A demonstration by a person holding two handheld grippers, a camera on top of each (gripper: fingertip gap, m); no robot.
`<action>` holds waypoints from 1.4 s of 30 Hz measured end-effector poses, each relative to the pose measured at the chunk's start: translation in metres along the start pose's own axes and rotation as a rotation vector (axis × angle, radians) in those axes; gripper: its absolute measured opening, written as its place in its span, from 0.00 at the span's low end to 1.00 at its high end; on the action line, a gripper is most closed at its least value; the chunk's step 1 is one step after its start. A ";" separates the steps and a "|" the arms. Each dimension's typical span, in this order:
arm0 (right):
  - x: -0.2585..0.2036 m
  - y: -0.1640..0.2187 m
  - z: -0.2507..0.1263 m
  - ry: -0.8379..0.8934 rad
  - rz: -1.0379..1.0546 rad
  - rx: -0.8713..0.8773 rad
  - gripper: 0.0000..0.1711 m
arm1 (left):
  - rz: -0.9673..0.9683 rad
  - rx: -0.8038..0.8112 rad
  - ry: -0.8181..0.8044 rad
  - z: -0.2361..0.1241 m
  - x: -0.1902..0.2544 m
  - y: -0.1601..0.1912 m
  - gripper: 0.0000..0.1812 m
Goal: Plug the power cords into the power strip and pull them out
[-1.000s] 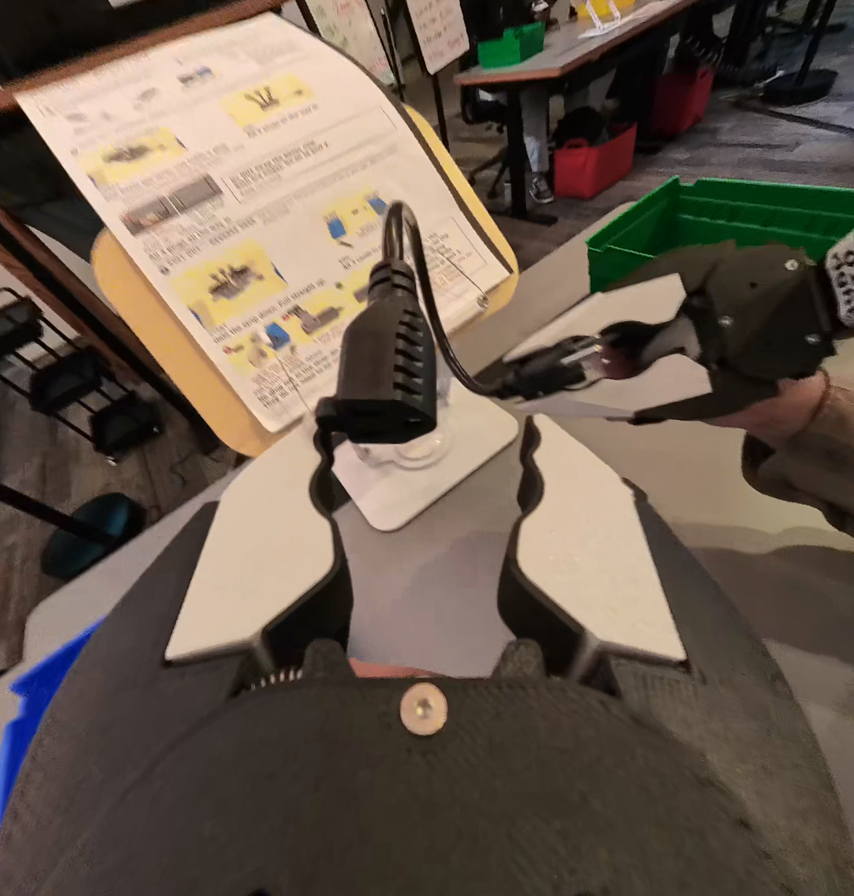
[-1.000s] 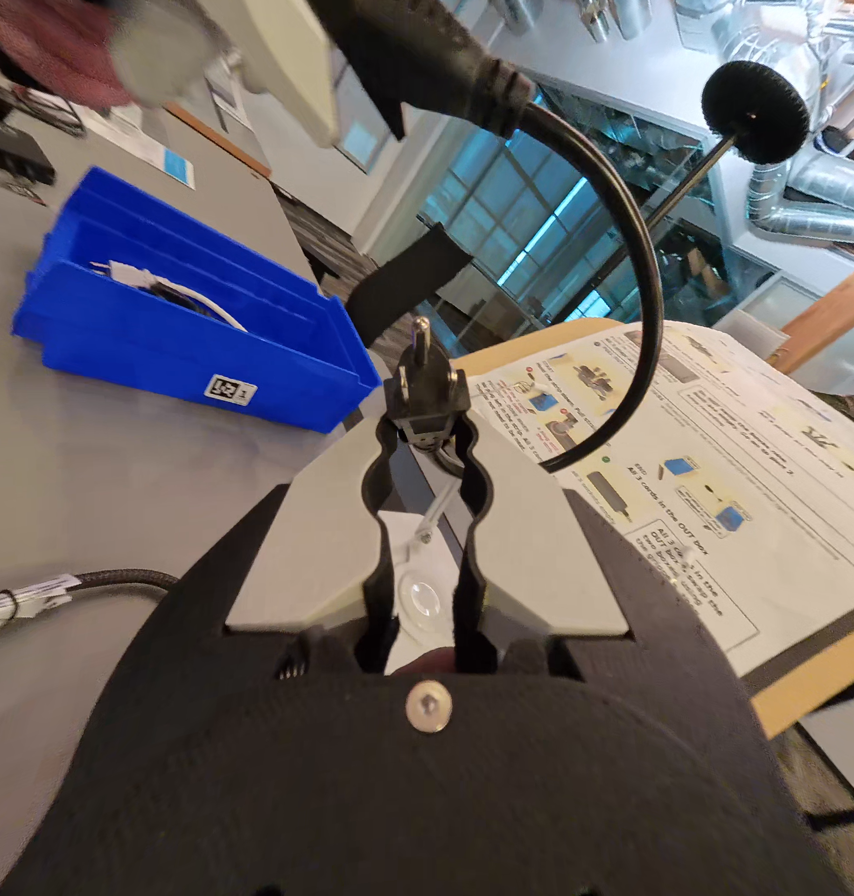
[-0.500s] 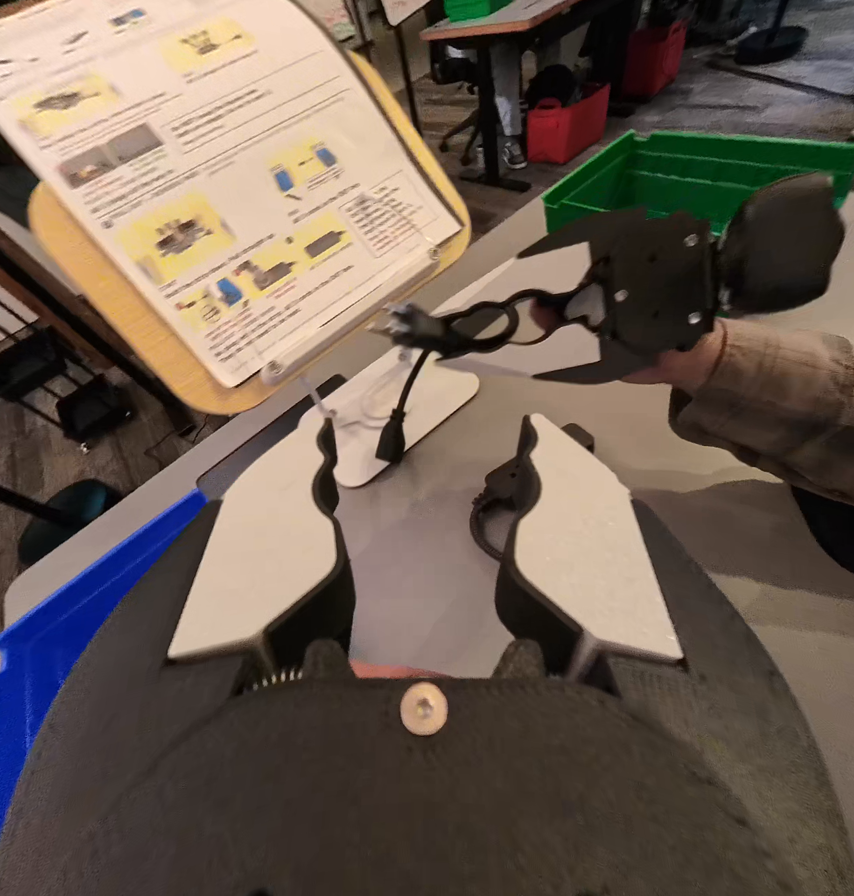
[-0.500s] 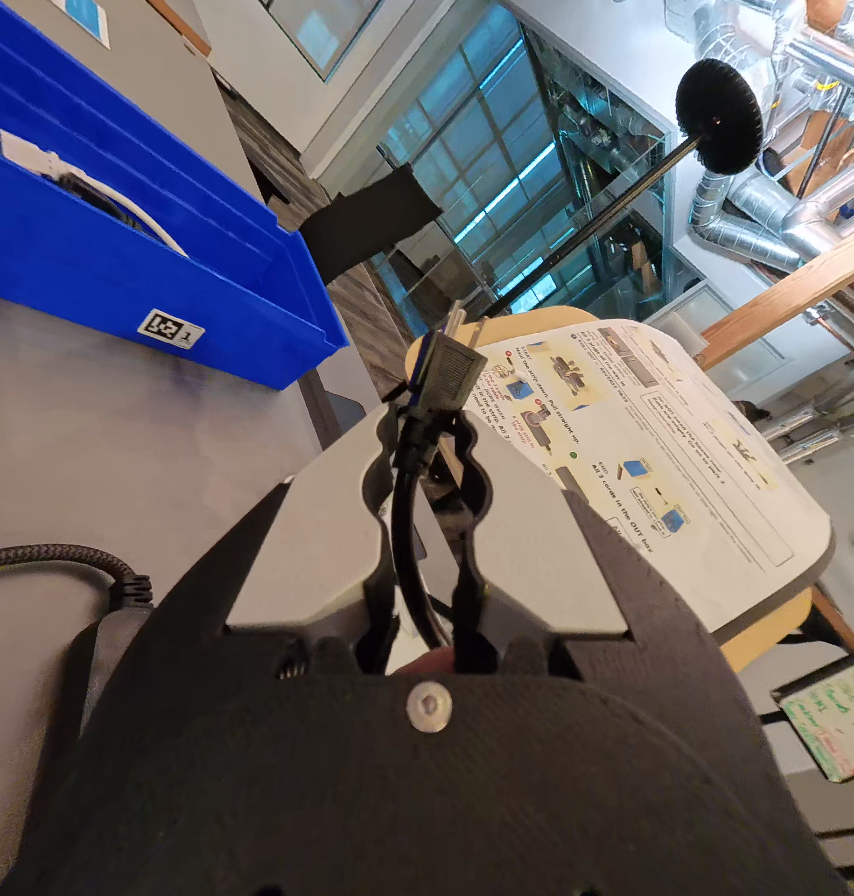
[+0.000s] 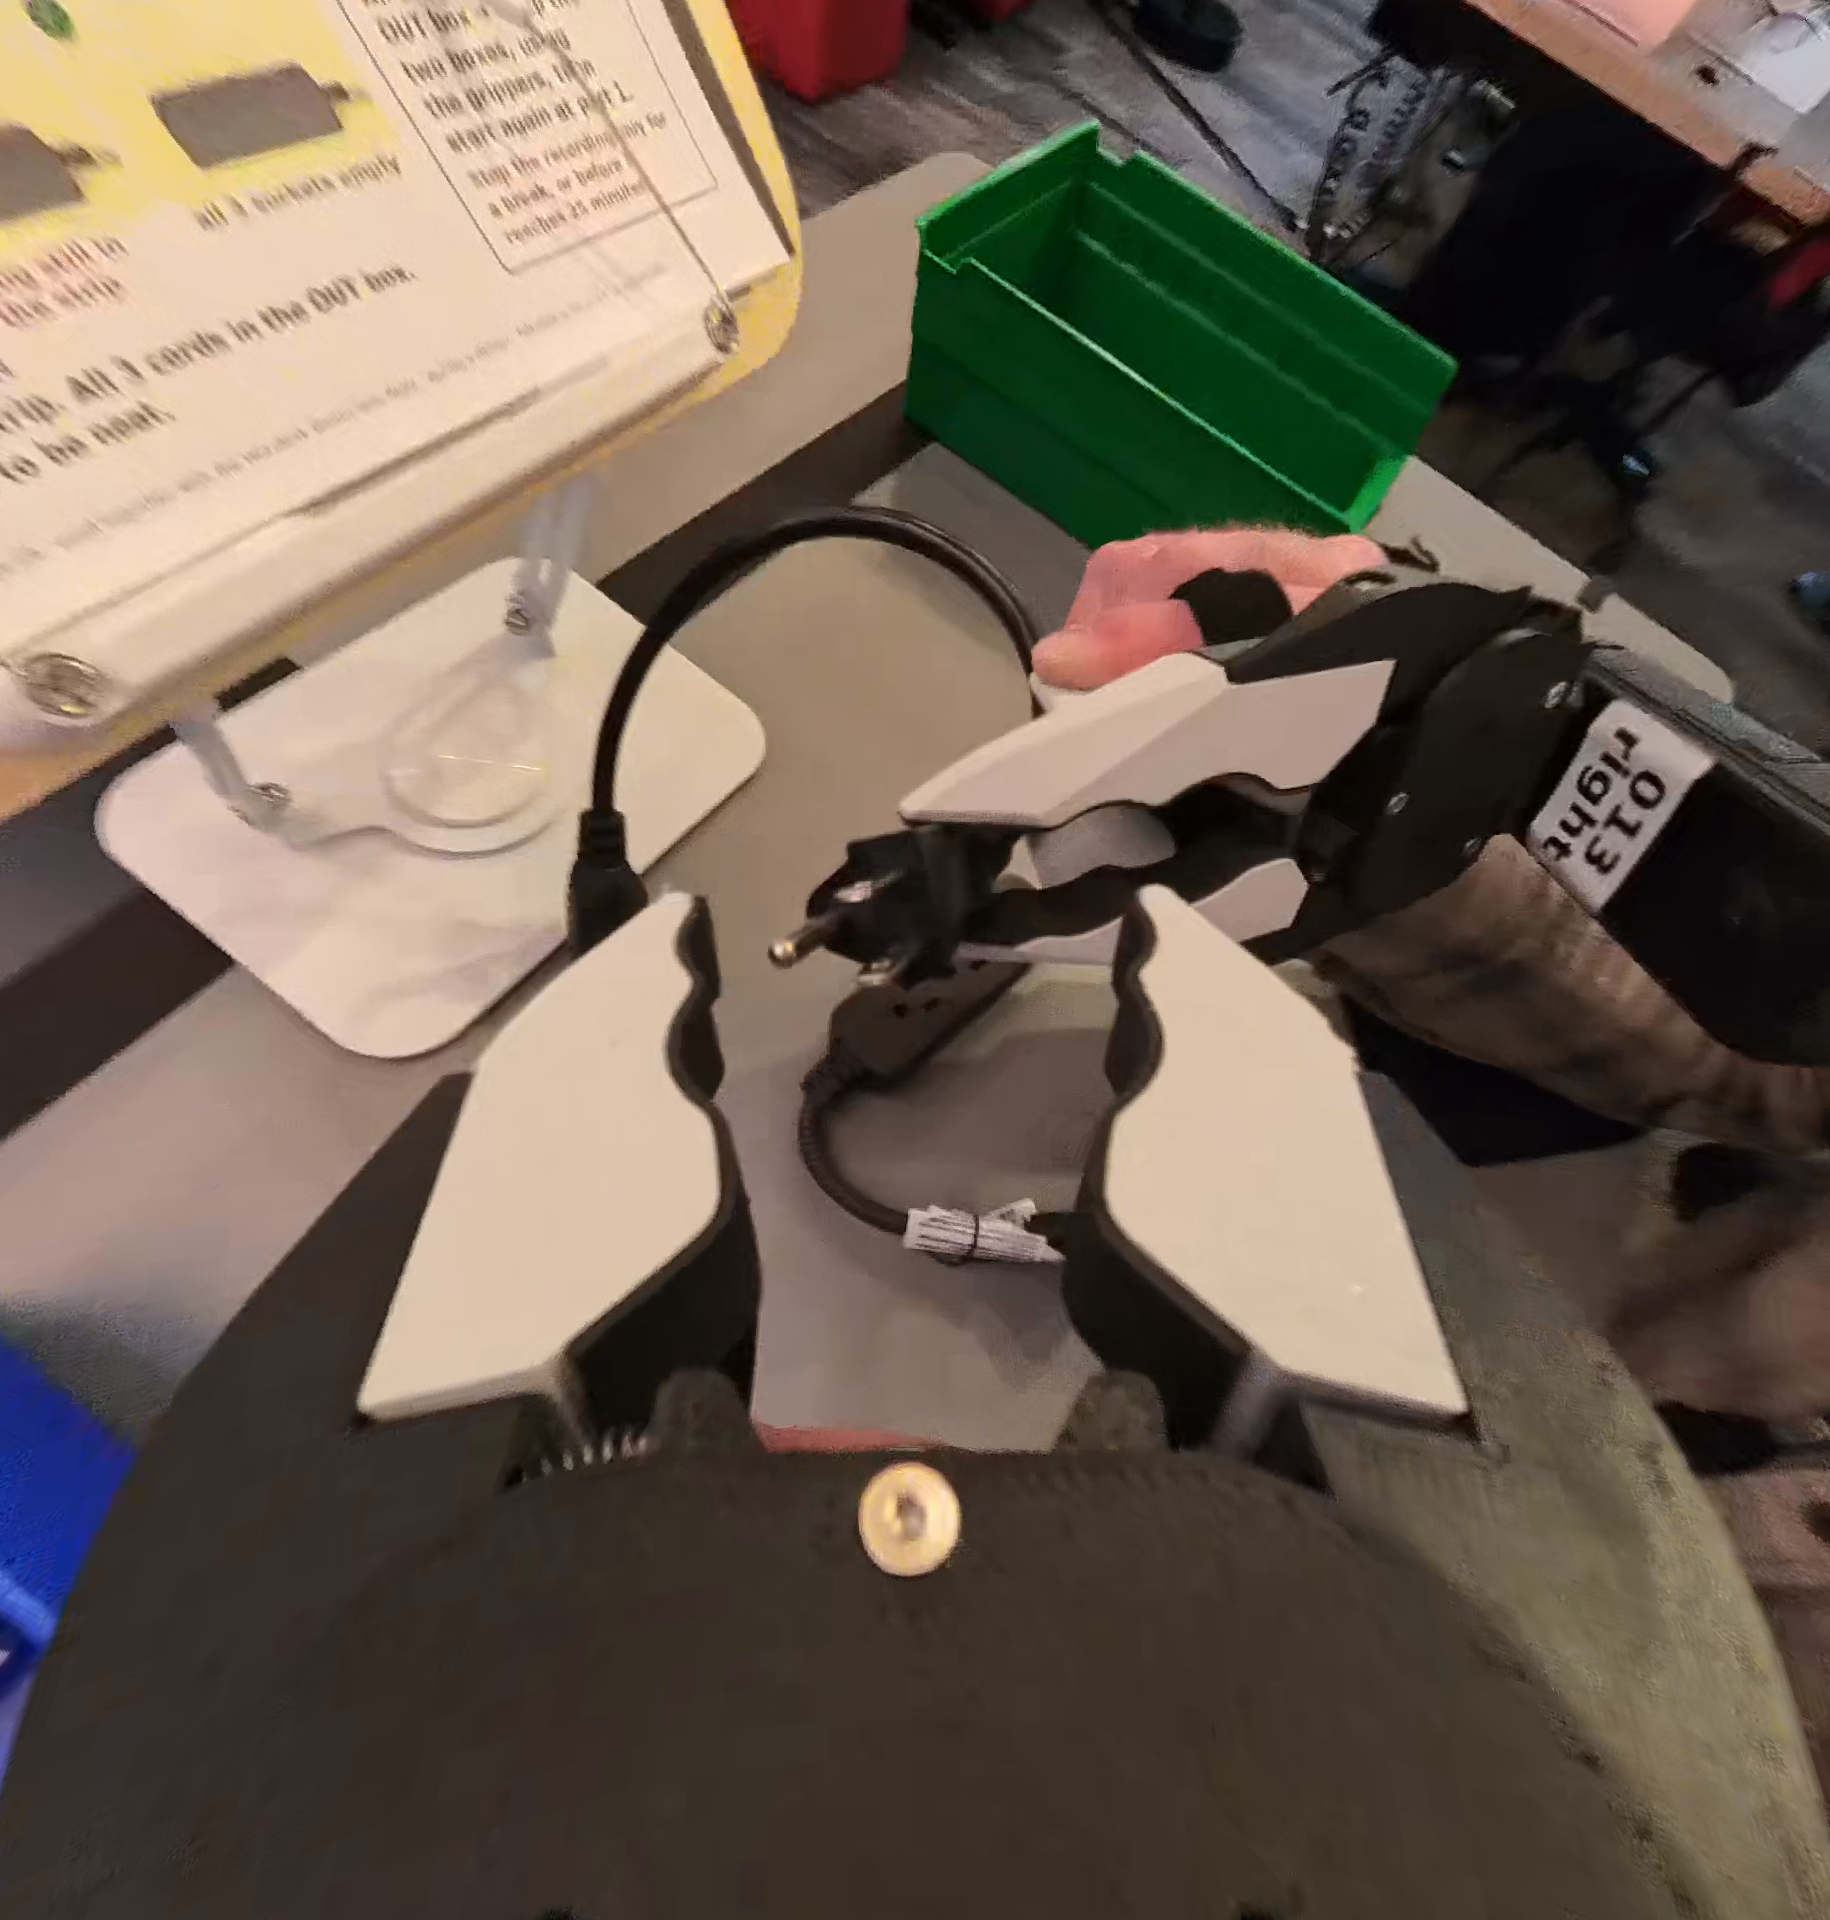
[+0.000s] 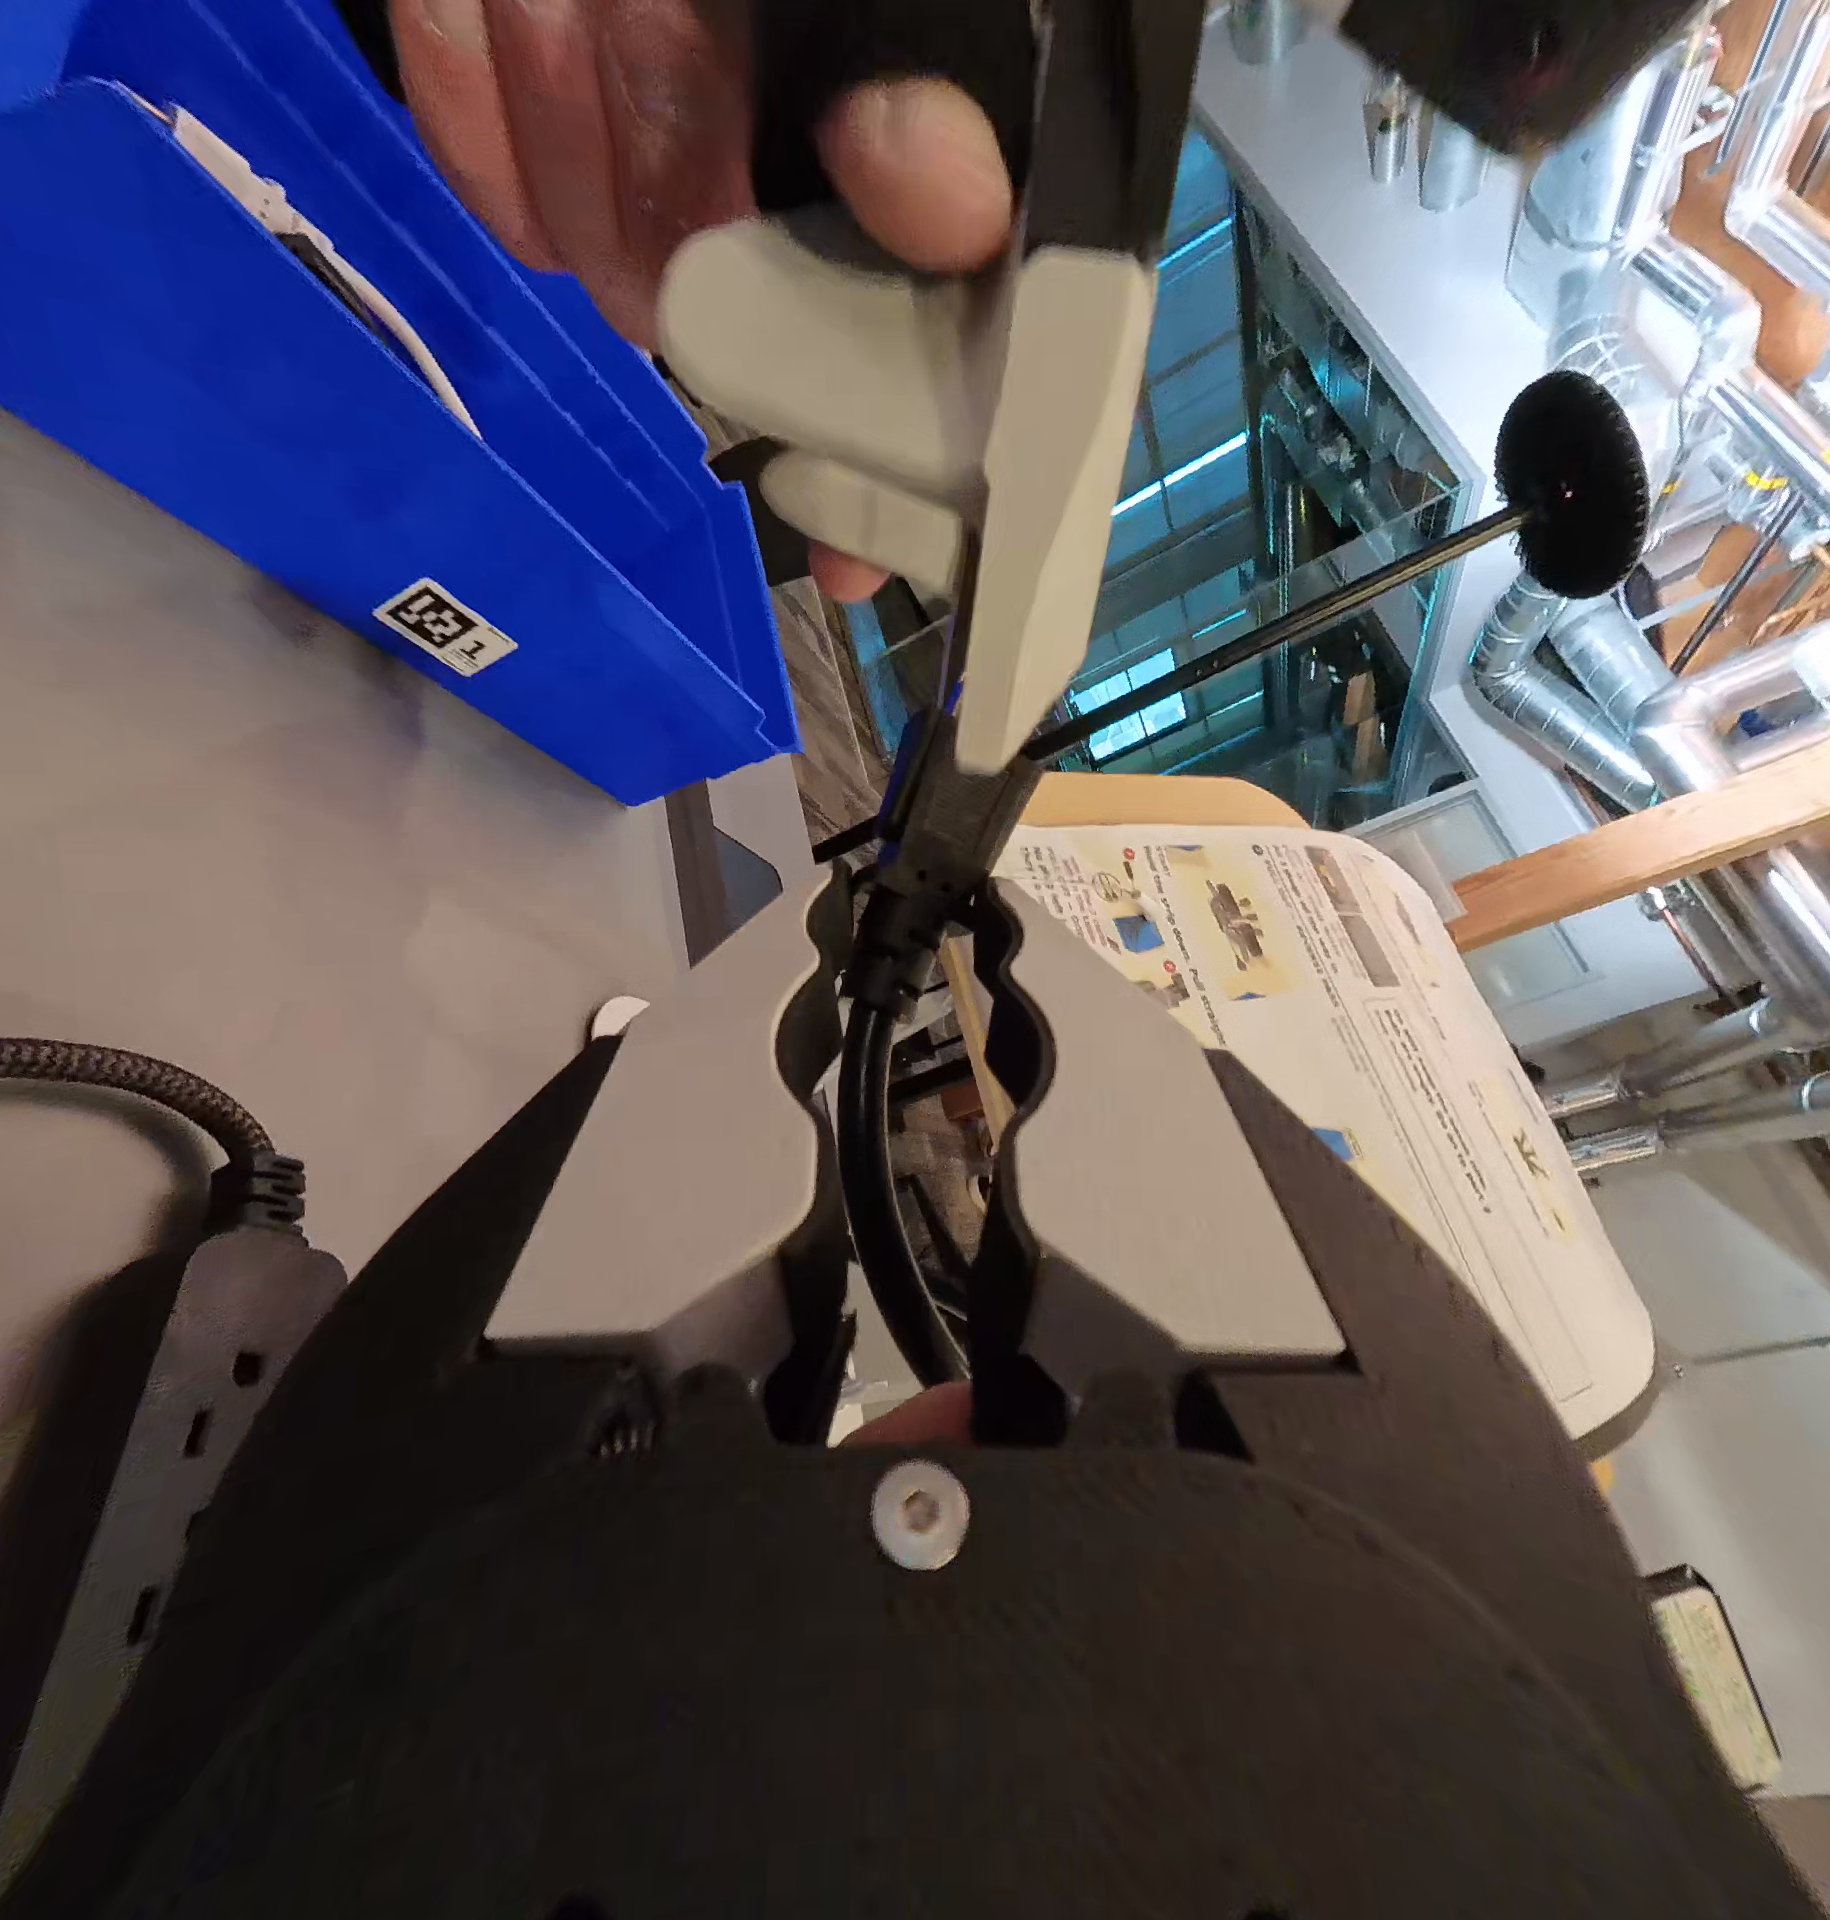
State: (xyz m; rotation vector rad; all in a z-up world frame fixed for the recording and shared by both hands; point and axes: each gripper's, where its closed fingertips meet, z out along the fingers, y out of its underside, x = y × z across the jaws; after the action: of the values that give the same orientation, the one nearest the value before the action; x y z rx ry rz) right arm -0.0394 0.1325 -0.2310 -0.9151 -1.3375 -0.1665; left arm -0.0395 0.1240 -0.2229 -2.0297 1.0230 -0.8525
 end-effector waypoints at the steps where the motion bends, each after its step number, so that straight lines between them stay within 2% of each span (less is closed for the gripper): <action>1: -0.001 -0.002 0.001 0.005 -0.004 0.004 0.12 | -0.008 -0.020 0.008 0.002 -0.001 0.003 0.33; 2: -0.002 -0.002 0.002 0.011 -0.008 0.001 0.12 | -0.017 -0.031 0.006 0.003 -0.004 0.006 0.23; 4: -0.004 -0.004 0.004 0.018 -0.020 0.002 0.12 | -0.028 -0.033 0.014 0.002 -0.008 0.009 0.16; 9: -0.005 -0.007 0.005 0.004 0.054 0.039 0.13 | 0.028 -0.014 -0.003 -0.003 -0.008 0.007 0.15; 12: -0.001 -0.010 0.000 -0.036 0.164 0.091 0.26 | 0.130 -0.009 -0.070 -0.010 -0.010 0.002 0.14; 13: -0.001 -0.011 -0.003 -0.072 0.214 0.112 0.25 | 0.164 -0.008 -0.099 -0.014 -0.011 -0.001 0.14; 15: 0.000 -0.011 -0.010 -0.149 0.348 0.158 0.23 | 0.299 0.011 -0.124 -0.020 -0.005 -0.009 0.14; 19: 0.011 -0.029 -0.035 -0.362 0.681 0.349 0.18 | 0.595 -0.093 -0.178 -0.023 0.010 -0.007 0.14; 21: 0.018 -0.031 -0.045 -0.417 0.785 0.406 0.20 | 0.731 -0.171 -0.186 -0.020 0.019 -0.002 0.14; 25: 0.003 -0.024 -0.051 -0.530 0.806 0.396 0.25 | 0.975 -0.272 -0.143 -0.013 0.041 0.008 0.14; 27: -0.007 -0.028 -0.055 -0.599 0.809 0.414 0.31 | 1.055 -0.304 -0.112 -0.012 0.053 0.011 0.14; 31: -0.030 -0.044 -0.056 -0.705 0.776 0.456 0.36 | 1.241 -0.381 -0.069 -0.009 0.081 0.015 0.14; 34: -0.048 -0.063 -0.061 -0.791 0.730 0.505 0.29 | 1.352 -0.421 -0.038 -0.006 0.099 0.018 0.14; 35: -0.053 -0.070 -0.064 -0.826 0.721 0.538 0.23 | 1.384 -0.437 -0.033 -0.005 0.102 0.019 0.14; 36: -0.056 -0.078 -0.068 -0.852 0.712 0.581 0.12 | 1.410 -0.452 -0.029 -0.004 0.105 0.021 0.14; 39: -0.051 -0.079 -0.065 -0.822 0.727 0.606 0.09 | 1.443 -0.456 -0.067 -0.006 0.102 0.018 0.14; 42: -0.047 -0.070 -0.055 -0.757 0.685 0.515 0.08 | 1.402 -0.423 -0.124 -0.009 0.090 0.013 0.14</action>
State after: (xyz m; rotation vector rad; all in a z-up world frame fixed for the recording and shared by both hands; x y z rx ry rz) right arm -0.0518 0.0329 -0.2365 -0.9641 -1.5421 1.0991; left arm -0.0086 0.0391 -0.2069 -1.0785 2.1795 0.2605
